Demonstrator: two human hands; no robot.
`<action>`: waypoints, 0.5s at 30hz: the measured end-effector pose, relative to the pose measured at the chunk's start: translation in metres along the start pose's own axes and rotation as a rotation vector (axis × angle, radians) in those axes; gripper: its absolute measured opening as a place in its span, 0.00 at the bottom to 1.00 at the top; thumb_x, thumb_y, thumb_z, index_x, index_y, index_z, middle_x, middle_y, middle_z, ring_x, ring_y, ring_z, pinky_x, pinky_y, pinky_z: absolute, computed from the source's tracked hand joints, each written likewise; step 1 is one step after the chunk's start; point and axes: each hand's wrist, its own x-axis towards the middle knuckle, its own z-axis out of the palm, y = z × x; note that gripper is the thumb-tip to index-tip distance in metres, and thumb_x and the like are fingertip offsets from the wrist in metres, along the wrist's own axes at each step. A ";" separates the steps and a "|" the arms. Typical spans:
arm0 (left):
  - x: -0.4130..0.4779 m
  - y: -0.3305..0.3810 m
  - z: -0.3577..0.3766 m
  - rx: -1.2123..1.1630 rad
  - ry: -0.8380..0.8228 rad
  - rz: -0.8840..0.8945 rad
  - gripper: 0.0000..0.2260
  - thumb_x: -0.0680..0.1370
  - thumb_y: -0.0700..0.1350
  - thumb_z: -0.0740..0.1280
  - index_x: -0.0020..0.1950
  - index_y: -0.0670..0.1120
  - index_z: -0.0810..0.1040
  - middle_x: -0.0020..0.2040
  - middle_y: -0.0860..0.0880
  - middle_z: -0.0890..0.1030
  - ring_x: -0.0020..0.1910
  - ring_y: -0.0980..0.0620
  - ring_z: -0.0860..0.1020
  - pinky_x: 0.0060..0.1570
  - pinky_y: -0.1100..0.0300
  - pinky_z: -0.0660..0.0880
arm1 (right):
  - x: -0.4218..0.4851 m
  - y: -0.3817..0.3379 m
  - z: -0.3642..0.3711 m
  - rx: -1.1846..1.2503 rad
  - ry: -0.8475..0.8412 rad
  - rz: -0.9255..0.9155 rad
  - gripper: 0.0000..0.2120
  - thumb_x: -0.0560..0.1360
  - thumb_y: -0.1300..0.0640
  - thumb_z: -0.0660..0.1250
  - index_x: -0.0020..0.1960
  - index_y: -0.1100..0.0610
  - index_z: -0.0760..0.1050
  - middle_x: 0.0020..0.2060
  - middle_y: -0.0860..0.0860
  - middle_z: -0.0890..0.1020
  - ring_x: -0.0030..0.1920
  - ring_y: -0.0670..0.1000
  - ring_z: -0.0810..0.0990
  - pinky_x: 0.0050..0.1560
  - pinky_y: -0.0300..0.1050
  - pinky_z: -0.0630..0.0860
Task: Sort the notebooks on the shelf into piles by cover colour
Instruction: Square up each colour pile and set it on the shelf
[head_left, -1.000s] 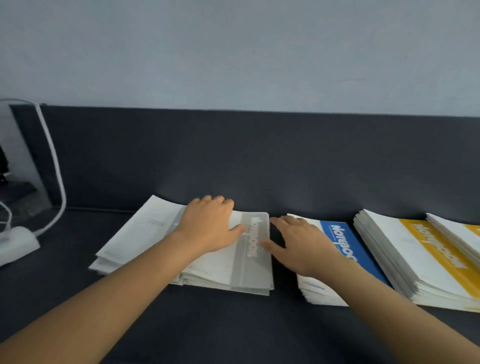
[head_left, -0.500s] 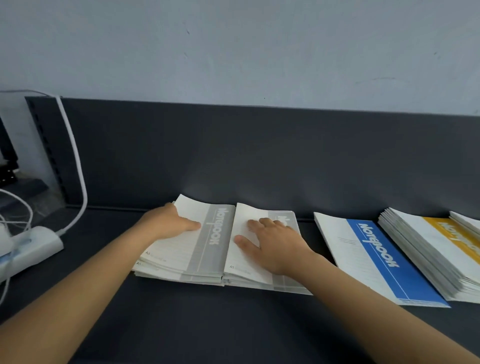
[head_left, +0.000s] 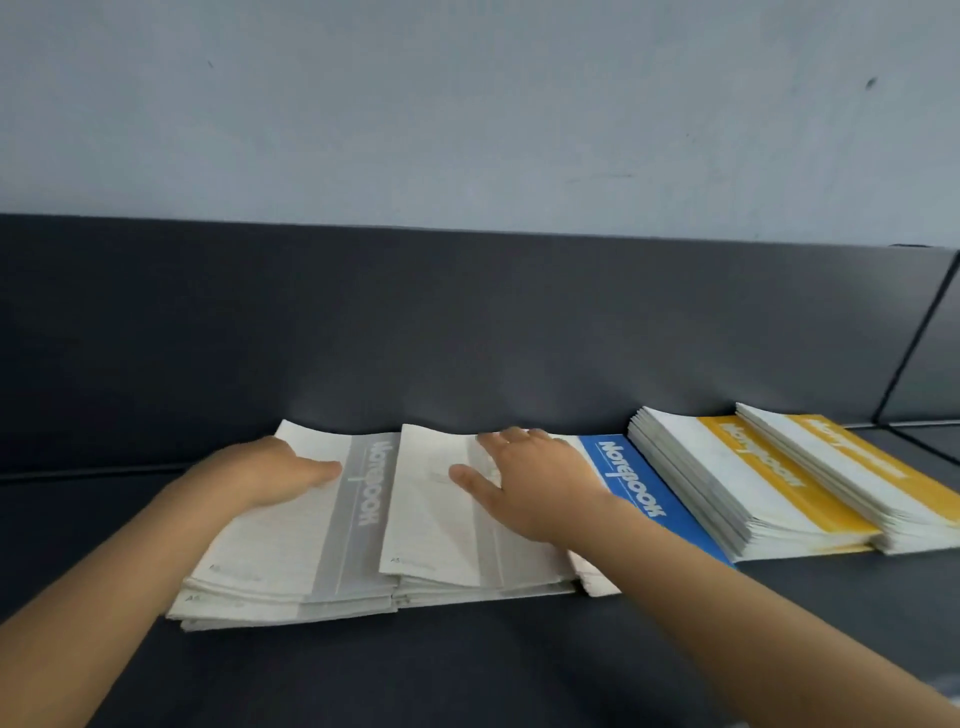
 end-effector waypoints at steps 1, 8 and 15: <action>-0.006 0.008 -0.003 0.065 0.055 -0.013 0.37 0.77 0.68 0.56 0.74 0.41 0.65 0.73 0.44 0.68 0.68 0.44 0.70 0.61 0.56 0.70 | -0.004 0.014 -0.006 0.002 0.017 0.014 0.30 0.78 0.35 0.46 0.69 0.53 0.66 0.64 0.53 0.74 0.64 0.56 0.70 0.63 0.52 0.68; -0.071 0.155 0.015 0.071 0.350 0.376 0.35 0.75 0.69 0.56 0.74 0.48 0.65 0.72 0.48 0.70 0.69 0.45 0.70 0.61 0.52 0.70 | -0.036 0.172 -0.035 -0.009 0.036 0.216 0.27 0.79 0.37 0.52 0.71 0.52 0.66 0.65 0.54 0.73 0.66 0.57 0.70 0.63 0.51 0.68; -0.122 0.340 0.102 0.104 0.224 0.658 0.26 0.77 0.65 0.59 0.66 0.48 0.71 0.65 0.48 0.74 0.65 0.45 0.71 0.58 0.52 0.70 | -0.061 0.328 -0.019 0.038 -0.105 0.295 0.31 0.79 0.36 0.49 0.76 0.51 0.58 0.75 0.53 0.61 0.74 0.57 0.59 0.72 0.52 0.57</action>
